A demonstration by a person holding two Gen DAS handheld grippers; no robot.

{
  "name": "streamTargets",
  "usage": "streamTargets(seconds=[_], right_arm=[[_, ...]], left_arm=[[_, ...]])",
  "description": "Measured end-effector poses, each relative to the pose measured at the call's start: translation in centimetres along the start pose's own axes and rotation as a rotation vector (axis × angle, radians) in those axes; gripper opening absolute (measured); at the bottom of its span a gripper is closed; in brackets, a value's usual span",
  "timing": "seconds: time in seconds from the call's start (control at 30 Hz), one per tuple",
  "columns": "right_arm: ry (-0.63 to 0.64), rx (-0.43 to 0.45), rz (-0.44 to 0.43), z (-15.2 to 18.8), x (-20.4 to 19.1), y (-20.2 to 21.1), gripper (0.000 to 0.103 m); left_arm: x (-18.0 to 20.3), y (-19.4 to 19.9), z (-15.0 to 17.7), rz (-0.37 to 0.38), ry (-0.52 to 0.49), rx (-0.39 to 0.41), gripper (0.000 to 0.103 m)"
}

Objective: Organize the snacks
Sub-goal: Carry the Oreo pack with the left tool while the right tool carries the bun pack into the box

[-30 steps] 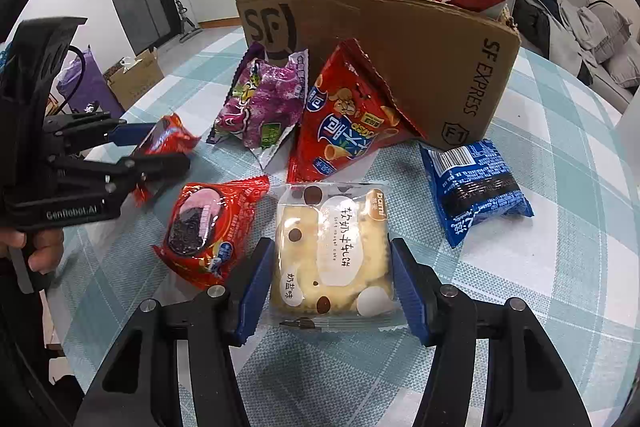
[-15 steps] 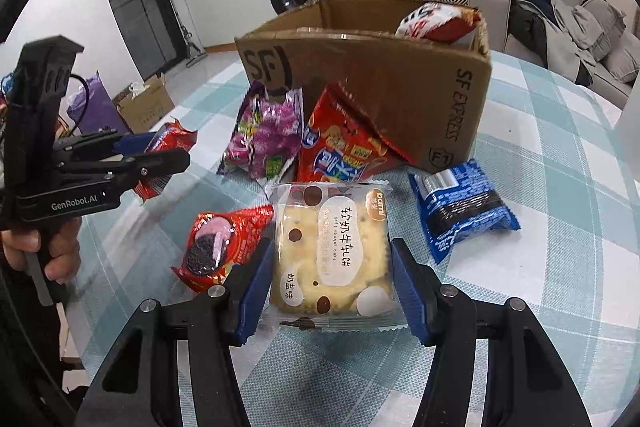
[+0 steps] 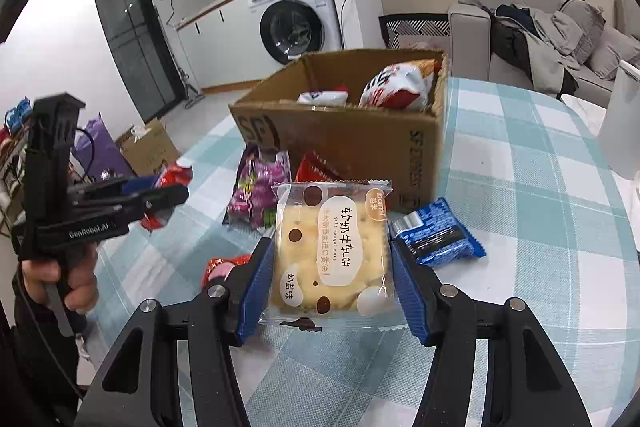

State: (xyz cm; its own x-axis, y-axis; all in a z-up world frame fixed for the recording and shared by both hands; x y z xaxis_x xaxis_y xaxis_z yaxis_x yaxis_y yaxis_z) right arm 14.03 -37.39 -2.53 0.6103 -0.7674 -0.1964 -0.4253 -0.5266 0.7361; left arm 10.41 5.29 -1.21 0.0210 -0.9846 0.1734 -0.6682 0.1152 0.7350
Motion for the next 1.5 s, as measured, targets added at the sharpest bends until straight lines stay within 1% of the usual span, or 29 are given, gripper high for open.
streamTargets(seconds=[0.33,0.57,0.8,0.97,1.13,1.5], right_arm=[[-0.03,0.068,0.016,-0.8,0.9,1.8,0.059],[-0.058,0.095,0.022,-1.5,1.4,2.3,0.059],[-0.077,0.132,0.036,-3.5,1.7,3.2,0.059],[-0.093,0.161,0.034,-5.1,1.8,4.2,0.059],[-0.126,0.172,0.026,-6.3,2.2,4.5,0.059],[-0.155,0.198,0.039,-8.5,2.8,4.7,0.059]], left_arm=[[0.5,0.8,-0.6,-0.005,0.002,0.038,0.044],[0.7,1.4,-1.5,-0.008,0.007,0.063,0.045],[1.4,1.6,-3.2,0.0,0.003,0.092,0.045],[2.1,1.4,-4.5,0.006,-0.009,0.101,0.045],[2.7,1.7,-6.1,0.013,-0.008,0.125,0.045],[3.7,1.4,-8.9,-0.012,-0.02,0.162,0.045]])
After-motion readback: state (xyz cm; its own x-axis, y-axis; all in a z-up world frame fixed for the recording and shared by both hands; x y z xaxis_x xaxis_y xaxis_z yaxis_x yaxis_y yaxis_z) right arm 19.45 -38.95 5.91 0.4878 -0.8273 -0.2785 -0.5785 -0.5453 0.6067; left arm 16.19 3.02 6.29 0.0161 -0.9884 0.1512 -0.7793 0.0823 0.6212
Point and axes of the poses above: each gripper's, at about its wrist camera, not at the fingertips, and y roughly against the way its jaws point, x to its right, z to its underside, the point moved 2 cm from there along -y, roughly the way its jaws point, and after that the axes turned 4 degrees about -x, right-handed, at the moved point
